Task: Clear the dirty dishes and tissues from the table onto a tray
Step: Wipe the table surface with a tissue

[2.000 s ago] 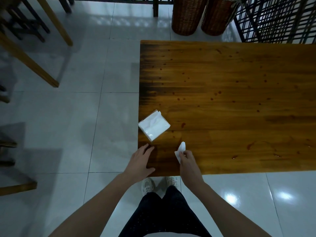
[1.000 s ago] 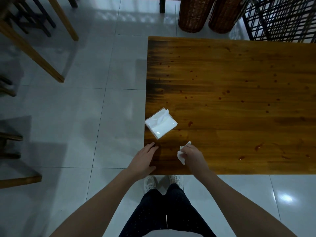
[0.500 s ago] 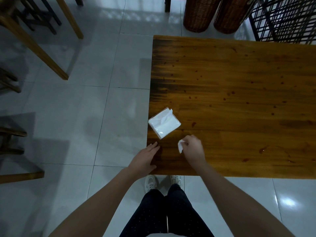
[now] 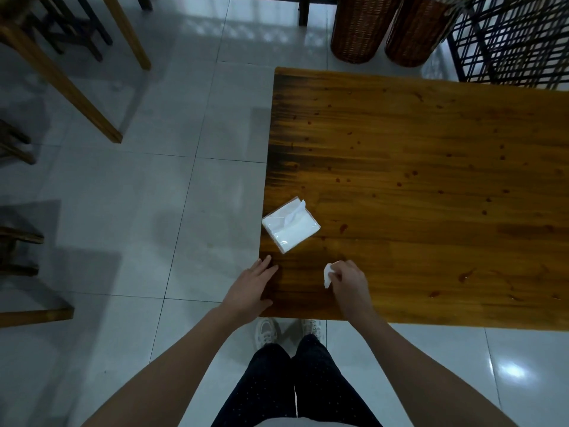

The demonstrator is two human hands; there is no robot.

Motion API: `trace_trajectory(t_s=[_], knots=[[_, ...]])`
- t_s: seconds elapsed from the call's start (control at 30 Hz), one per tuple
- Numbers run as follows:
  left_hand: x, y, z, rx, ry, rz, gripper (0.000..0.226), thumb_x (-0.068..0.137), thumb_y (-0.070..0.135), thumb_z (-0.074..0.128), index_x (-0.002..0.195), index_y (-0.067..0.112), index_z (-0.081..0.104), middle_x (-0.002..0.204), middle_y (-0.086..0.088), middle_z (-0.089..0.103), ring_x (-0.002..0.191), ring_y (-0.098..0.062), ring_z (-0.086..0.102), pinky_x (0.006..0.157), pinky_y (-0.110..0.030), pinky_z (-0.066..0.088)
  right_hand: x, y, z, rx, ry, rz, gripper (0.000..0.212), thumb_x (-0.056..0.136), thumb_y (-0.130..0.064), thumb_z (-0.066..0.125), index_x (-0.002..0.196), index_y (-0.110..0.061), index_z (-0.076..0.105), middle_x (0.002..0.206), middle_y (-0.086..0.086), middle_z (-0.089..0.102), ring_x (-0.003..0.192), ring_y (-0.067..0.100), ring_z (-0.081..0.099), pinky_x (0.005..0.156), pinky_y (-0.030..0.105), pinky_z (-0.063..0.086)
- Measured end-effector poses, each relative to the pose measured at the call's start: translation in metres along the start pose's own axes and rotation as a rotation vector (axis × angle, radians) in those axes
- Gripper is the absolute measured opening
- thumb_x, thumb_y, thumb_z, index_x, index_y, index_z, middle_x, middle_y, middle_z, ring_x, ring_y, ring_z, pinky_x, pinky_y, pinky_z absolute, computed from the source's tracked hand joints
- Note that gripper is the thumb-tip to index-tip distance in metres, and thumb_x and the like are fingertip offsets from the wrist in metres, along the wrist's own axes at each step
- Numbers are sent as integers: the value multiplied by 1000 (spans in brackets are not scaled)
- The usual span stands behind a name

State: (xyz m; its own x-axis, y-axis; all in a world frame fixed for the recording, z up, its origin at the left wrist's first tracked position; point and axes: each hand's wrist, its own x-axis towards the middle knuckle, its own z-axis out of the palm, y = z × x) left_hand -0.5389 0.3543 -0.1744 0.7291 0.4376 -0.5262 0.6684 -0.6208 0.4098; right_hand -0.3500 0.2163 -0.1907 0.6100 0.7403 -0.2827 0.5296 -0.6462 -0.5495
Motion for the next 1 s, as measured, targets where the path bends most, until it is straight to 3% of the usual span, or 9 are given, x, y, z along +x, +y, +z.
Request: trace_trajectory(t_s=[0.13,0.23,0.37,0.53,0.73,0.93,1.0], knots=[[2,1,0,-14,6,12,76,91,28,63,152,25,17,161,4,2,148,-18,6,120,-37,15,19,2,-5,-21,-64,-43,16,94,-11,52,80,-15,59,82,-5,49,75,9,48,65,20,36],[1,0,-2,-33,24,-11,77,90,27,64,152,26,19,161,6,4,148,-17,8,119,-36,17,42,-9,-5,-22,-68,-50,16,94,-11,52,83,-13,64,87,-5,54,82,7,51,77,21,45],[2,-4,-8,-76,61,-49,76,89,27,66,151,28,21,161,8,6,147,-16,9,118,-37,20,66,-17,-23,79,49,-61,13,90,-8,57,79,-13,62,84,-3,56,76,10,53,64,17,41],[1,0,-7,-78,60,-52,76,88,27,66,150,26,24,161,7,7,147,-17,11,118,-35,21,31,13,-32,108,35,-22,3,89,-17,63,87,-15,65,83,-9,52,76,6,53,63,14,37],[8,13,-7,-94,32,-74,74,89,31,65,150,29,23,160,9,6,147,-15,9,117,-35,20,-1,15,-9,31,-60,-86,19,83,-20,70,96,-6,67,90,-4,54,85,9,50,72,11,36],[10,18,-9,-108,33,-80,73,90,31,64,150,28,23,161,9,7,147,-16,10,117,-35,20,5,0,-2,5,-9,-5,18,95,-12,50,106,-5,63,104,7,60,91,14,52,72,17,36],[10,18,-9,-112,38,-85,72,90,31,63,150,28,24,161,8,7,147,-16,10,117,-34,20,5,-2,-1,-27,-15,-17,20,96,-9,48,107,-3,63,106,11,61,95,19,55,75,23,43]])
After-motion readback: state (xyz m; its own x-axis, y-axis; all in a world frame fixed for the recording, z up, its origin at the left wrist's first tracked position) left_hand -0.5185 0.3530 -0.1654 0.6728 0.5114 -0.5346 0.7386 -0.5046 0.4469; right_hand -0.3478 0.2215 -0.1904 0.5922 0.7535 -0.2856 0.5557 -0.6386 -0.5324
